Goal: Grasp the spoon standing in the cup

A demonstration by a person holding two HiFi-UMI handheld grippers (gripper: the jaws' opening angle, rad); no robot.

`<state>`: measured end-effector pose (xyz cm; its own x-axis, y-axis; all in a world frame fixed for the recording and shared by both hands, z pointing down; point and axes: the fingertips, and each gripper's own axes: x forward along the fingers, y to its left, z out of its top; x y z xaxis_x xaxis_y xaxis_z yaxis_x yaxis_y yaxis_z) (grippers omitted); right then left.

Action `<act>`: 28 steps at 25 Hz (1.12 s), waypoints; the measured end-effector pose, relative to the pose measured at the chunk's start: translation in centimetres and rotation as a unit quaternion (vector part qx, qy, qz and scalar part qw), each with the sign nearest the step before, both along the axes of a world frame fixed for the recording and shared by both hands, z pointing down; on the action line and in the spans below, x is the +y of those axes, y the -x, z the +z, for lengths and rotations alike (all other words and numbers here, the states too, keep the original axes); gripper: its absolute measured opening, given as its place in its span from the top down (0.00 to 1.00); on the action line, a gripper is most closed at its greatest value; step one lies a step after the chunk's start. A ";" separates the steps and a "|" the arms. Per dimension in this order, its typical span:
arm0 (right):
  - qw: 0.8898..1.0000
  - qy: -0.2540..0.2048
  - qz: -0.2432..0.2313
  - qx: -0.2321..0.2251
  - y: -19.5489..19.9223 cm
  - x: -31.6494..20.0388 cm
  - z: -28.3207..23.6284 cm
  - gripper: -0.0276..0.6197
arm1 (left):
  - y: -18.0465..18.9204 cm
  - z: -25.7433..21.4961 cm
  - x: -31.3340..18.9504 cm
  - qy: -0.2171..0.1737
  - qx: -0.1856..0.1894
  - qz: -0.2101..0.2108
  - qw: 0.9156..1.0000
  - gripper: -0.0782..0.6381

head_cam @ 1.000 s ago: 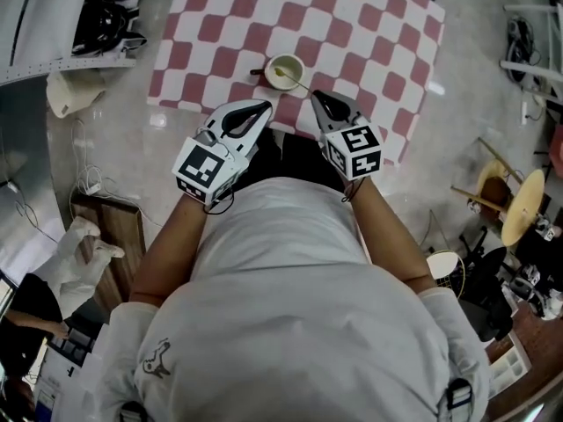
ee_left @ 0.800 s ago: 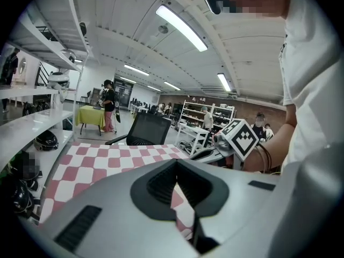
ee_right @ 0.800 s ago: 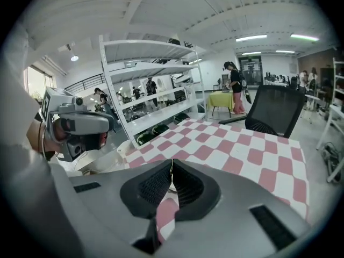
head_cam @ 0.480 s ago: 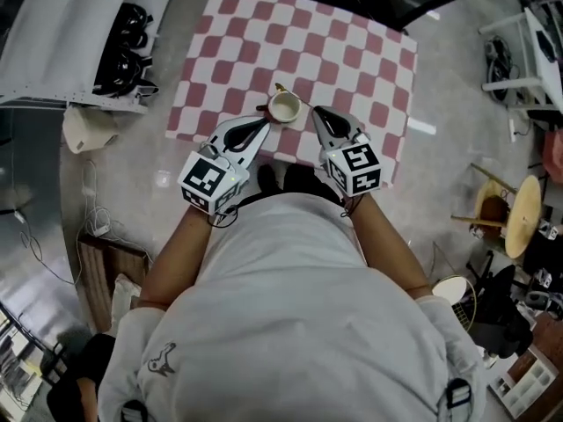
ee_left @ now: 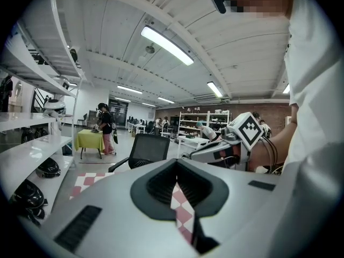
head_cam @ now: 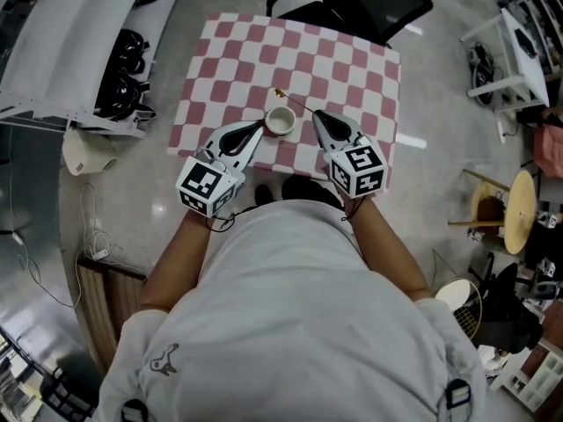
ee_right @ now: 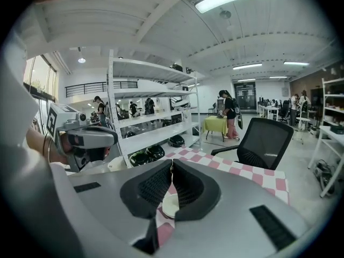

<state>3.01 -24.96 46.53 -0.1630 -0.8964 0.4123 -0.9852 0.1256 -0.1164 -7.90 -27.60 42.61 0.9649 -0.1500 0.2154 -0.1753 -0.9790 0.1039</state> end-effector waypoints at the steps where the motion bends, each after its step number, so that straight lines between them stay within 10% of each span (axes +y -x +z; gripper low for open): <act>1: 1.000 -0.001 0.000 0.002 -0.1 0.1 -0.2 0.91 | -0.1 0.0 0.0 0.000 0.001 0.000 1.000 0.87; 28: 0.994 -0.042 -0.103 -0.017 -8.9 11.0 -3.4 0.91 | -6.6 -2.9 11.5 -0.012 0.006 -0.127 0.992 0.87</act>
